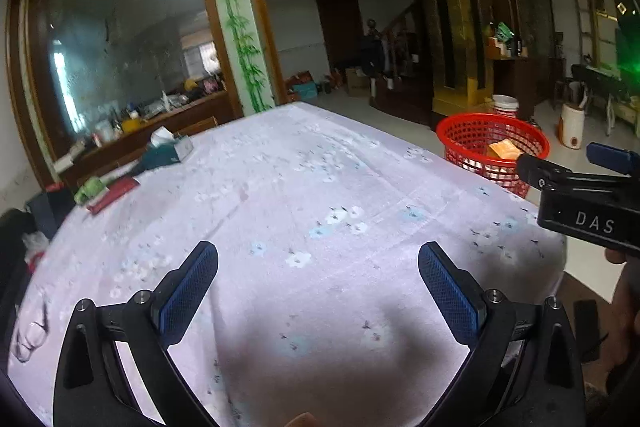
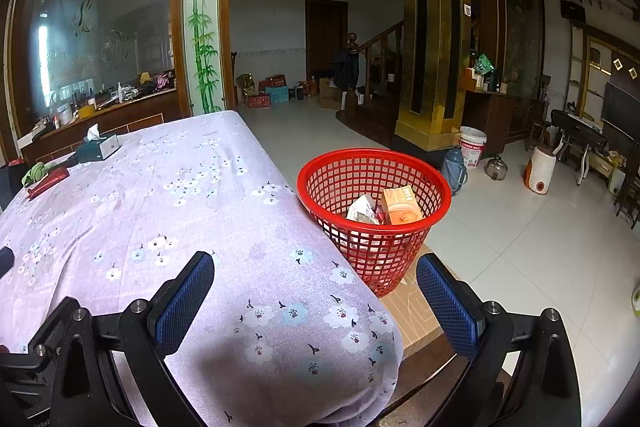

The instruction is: Collect trash

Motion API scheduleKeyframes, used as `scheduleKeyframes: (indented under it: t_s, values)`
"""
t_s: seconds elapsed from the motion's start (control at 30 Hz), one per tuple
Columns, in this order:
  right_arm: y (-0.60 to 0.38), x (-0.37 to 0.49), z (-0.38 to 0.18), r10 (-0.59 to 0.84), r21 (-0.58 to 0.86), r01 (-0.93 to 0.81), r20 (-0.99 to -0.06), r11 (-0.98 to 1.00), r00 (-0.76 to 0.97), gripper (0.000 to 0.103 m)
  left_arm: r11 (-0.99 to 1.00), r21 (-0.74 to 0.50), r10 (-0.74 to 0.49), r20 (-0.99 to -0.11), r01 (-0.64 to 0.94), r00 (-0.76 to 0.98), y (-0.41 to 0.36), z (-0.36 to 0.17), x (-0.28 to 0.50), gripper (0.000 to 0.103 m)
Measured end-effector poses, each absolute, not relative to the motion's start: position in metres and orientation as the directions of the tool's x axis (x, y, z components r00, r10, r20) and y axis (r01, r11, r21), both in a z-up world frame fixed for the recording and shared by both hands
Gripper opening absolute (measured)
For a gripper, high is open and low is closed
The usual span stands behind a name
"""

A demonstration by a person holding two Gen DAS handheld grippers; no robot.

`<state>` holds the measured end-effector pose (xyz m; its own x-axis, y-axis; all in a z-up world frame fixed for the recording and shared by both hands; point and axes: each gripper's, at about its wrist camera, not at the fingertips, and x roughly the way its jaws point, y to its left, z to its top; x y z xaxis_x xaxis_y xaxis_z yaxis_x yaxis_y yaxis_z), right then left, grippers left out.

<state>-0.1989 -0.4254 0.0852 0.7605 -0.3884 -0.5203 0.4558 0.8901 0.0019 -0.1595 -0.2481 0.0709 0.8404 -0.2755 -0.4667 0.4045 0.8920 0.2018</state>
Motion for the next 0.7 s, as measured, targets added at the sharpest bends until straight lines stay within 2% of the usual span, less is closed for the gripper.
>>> scheduleKeyframes:
  t_s: [0.2,0.7]
  values:
    - [-0.424,-0.198,0.085,-0.387,0.001,0.454,-0.519,0.891,0.762,0.102,0.895,0.194,-0.293,-0.422,0.401,0.858,-0.241,0.075,-0.167,0.100]
    - [-0.423,-0.197,0.085,-0.385,0.000,0.452,-0.523,0.892,0.760,0.102,0.884,0.092,-0.362,-0.484,0.458,0.796,-0.236,0.073,-0.160,0.100]
